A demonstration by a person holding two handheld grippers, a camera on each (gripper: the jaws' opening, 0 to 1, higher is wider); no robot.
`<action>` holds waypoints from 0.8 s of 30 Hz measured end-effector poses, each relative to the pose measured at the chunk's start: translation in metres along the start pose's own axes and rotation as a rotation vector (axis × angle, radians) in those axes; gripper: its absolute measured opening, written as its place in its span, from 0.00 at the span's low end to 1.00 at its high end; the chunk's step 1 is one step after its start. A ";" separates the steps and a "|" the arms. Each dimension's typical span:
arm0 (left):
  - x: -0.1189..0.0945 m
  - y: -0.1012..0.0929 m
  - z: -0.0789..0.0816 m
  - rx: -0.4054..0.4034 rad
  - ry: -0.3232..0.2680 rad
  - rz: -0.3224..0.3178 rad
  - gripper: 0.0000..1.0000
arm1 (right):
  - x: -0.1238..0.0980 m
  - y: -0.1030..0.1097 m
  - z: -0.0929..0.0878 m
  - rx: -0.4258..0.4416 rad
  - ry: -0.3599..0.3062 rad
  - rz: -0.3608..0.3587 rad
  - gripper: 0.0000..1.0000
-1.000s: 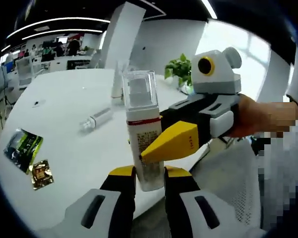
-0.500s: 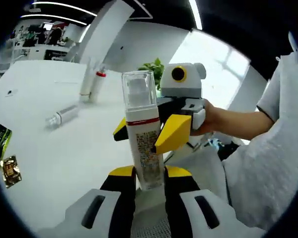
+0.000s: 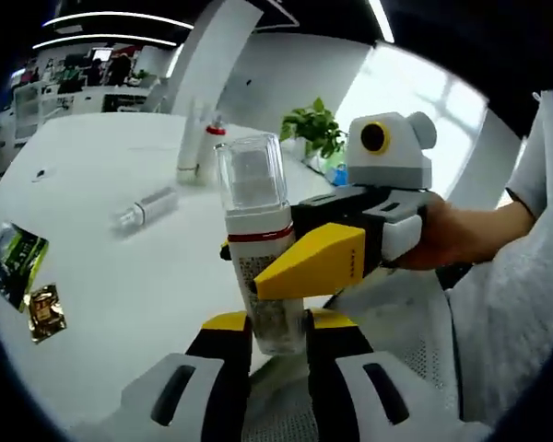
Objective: Arrange the skincare products in the storage area until every visible bottle or jar stands upright without overlapping.
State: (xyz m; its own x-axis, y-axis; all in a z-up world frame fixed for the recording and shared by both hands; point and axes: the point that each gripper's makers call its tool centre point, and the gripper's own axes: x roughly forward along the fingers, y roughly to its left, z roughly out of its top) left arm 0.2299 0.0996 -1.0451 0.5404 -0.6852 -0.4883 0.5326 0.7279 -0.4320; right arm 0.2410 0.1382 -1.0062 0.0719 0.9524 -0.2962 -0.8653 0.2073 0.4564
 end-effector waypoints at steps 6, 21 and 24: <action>-0.002 0.002 -0.001 0.000 0.003 0.007 0.15 | -0.001 -0.001 -0.001 -0.070 0.039 0.014 0.18; -0.005 -0.025 0.013 -0.071 -0.071 -0.172 0.14 | -0.026 0.008 0.006 0.139 -0.009 0.187 0.17; -0.009 -0.030 0.017 -0.087 -0.089 -0.207 0.14 | -0.030 0.010 0.009 0.150 -0.047 0.216 0.16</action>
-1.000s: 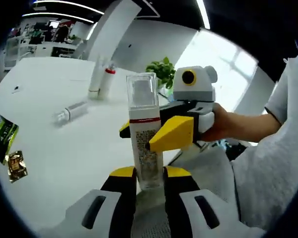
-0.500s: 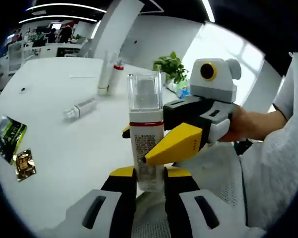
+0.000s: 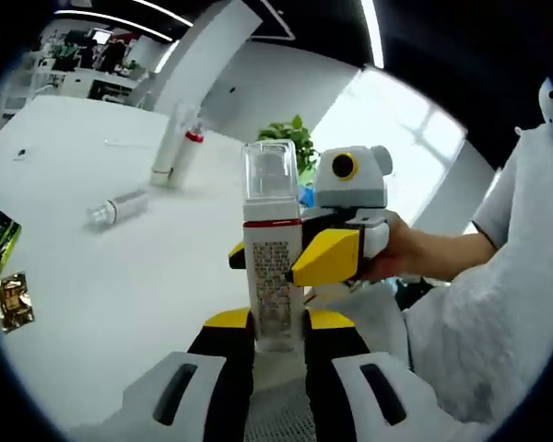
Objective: Arrange the skincare products in the storage area until every visible bottle or jar stands upright without overlapping.
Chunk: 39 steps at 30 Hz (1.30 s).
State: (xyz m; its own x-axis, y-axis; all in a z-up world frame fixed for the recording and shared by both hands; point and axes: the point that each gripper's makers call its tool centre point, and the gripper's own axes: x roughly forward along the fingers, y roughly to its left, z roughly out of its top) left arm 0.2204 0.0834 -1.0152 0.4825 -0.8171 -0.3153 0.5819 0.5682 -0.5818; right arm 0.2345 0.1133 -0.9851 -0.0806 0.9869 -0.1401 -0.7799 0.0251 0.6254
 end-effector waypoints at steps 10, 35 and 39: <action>0.004 -0.007 -0.004 0.025 0.022 -0.022 0.15 | -0.006 0.004 -0.005 0.000 0.037 0.030 0.14; -0.045 0.093 -0.036 0.492 0.332 0.582 0.16 | -0.022 -0.069 0.042 -0.239 -0.043 -0.255 0.14; -0.034 0.088 -0.042 0.616 0.378 0.551 0.08 | -0.026 -0.086 0.049 -0.259 -0.045 -0.295 0.14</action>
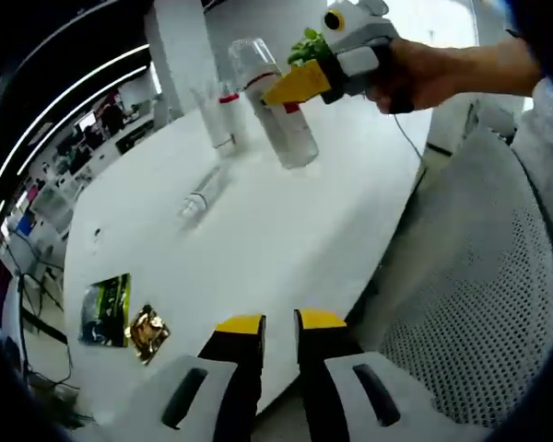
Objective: Arrange the skincare products in the storage area until every visible bottle or jar stands upright without overlapping.
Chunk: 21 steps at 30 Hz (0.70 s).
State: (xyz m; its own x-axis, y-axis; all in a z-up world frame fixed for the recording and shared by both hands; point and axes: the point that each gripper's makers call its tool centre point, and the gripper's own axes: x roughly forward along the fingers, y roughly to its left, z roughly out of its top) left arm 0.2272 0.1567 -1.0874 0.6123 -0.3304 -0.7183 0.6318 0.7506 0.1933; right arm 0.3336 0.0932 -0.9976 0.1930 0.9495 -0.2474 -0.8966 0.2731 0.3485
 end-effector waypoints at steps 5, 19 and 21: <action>0.001 0.002 -0.007 -0.051 0.027 -0.003 0.13 | 0.001 -0.021 0.004 -0.031 -0.018 -0.053 0.14; 0.004 0.002 -0.018 -0.029 0.083 -0.007 0.16 | 0.007 -0.077 0.003 -0.091 -0.033 -0.163 0.14; 0.005 0.003 -0.019 -0.035 0.088 -0.002 0.16 | 0.006 -0.085 0.006 -0.107 -0.052 -0.169 0.14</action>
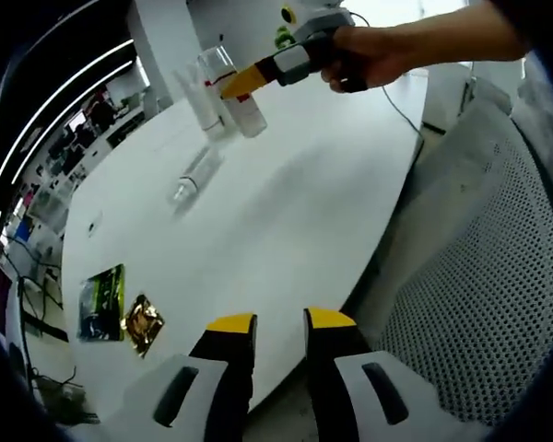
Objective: Arrange the skincare products in the storage area until every visible bottle or jar stands upright without overlapping.
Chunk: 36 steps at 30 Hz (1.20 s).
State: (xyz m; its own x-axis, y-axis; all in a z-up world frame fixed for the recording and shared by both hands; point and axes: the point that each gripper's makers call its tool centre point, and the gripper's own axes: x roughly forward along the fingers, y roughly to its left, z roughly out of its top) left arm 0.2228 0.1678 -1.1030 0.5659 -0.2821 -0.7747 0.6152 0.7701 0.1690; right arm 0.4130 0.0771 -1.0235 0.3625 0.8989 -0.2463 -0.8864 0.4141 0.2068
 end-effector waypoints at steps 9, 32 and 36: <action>0.002 0.000 -0.003 -0.002 0.021 -0.003 0.16 | 0.010 -0.034 -0.004 -0.077 -0.022 -0.040 0.14; 0.008 -0.009 -0.020 -0.009 0.107 -0.054 0.15 | 0.052 -0.100 -0.013 -0.180 -0.015 -0.066 0.14; 0.011 -0.009 -0.025 -0.021 0.135 -0.064 0.15 | 0.057 -0.105 -0.011 -0.183 -0.028 -0.073 0.14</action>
State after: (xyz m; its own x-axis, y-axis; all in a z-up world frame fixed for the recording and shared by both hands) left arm 0.2090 0.1721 -1.1283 0.4459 -0.2530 -0.8586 0.6356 0.7649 0.1047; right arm 0.5239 0.0829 -1.0701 0.4333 0.8721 -0.2271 -0.8941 0.4478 0.0135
